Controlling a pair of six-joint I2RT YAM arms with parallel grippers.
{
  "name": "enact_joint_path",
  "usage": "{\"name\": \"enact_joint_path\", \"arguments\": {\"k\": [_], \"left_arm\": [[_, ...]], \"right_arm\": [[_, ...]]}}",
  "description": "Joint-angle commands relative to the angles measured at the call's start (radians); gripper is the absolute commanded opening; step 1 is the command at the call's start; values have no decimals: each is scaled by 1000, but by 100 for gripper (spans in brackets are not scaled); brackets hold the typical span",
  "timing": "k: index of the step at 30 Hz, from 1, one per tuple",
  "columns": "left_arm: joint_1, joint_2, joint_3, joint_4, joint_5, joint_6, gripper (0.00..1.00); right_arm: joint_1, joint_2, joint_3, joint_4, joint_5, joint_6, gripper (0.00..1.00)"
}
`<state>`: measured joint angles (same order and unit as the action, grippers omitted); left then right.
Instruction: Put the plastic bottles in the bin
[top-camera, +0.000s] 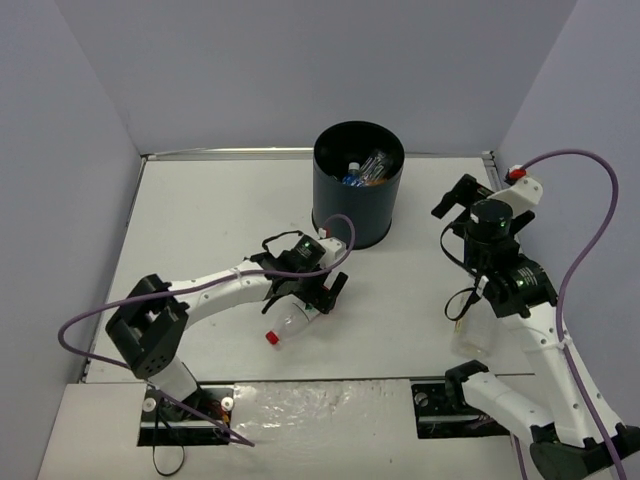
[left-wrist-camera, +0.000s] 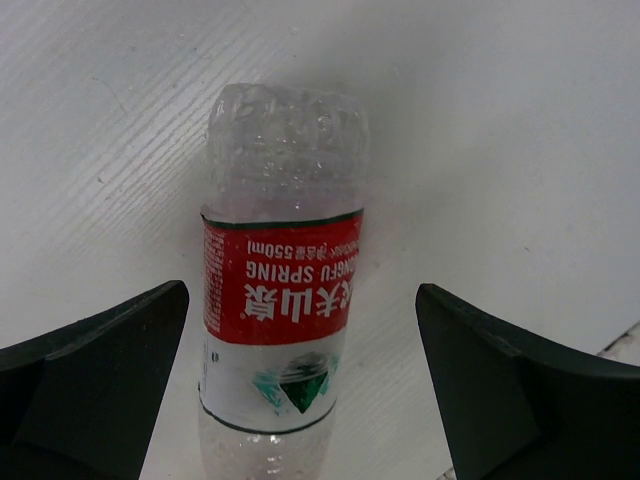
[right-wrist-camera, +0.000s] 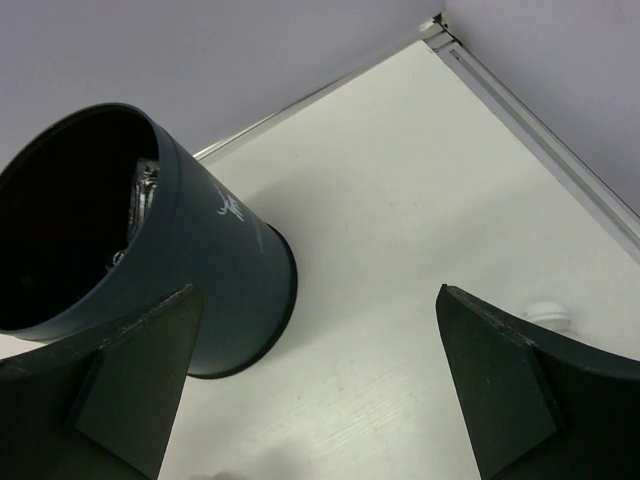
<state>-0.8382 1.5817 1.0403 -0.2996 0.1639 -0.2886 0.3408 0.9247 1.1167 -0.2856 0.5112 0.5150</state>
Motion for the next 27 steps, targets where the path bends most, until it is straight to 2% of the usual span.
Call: {"name": "enact_joint_path", "arguments": {"k": [1, 5, 8, 11, 16, 18, 20, 23, 27], "left_arm": [[-7, 50, 89, -30, -66, 8, 97], [-9, 110, 120, -36, -70, 3, 92], [-12, 141, 145, -55, -61, -2, 61], [-12, 126, 176, -70, -40, -4, 47], [-18, 7, 228, -74, -73, 18, 46], [-18, -28, 279, -66, -111, 24, 39], [-18, -75, 332, -47, -137, 46, 39], [-16, -106, 485, -37, -224, 97, 40], [-13, -52, 717, 3, -373, 147, 40]], "right_arm": [[-6, -82, -52, -45, 83, 62, 100], [-14, -113, -93, -83, 193, 89, 100], [-29, -134, -116, -116, 230, 105, 100], [-34, -154, -136, -127, 245, 116, 100], [-49, -156, -189, -138, 268, 168, 100], [-68, -131, -200, -139, 266, 185, 100], [-83, -95, -213, -139, 260, 194, 100], [-199, -60, -236, -139, 184, 180, 100], [-330, -69, -269, -132, 85, 136, 100]]}}
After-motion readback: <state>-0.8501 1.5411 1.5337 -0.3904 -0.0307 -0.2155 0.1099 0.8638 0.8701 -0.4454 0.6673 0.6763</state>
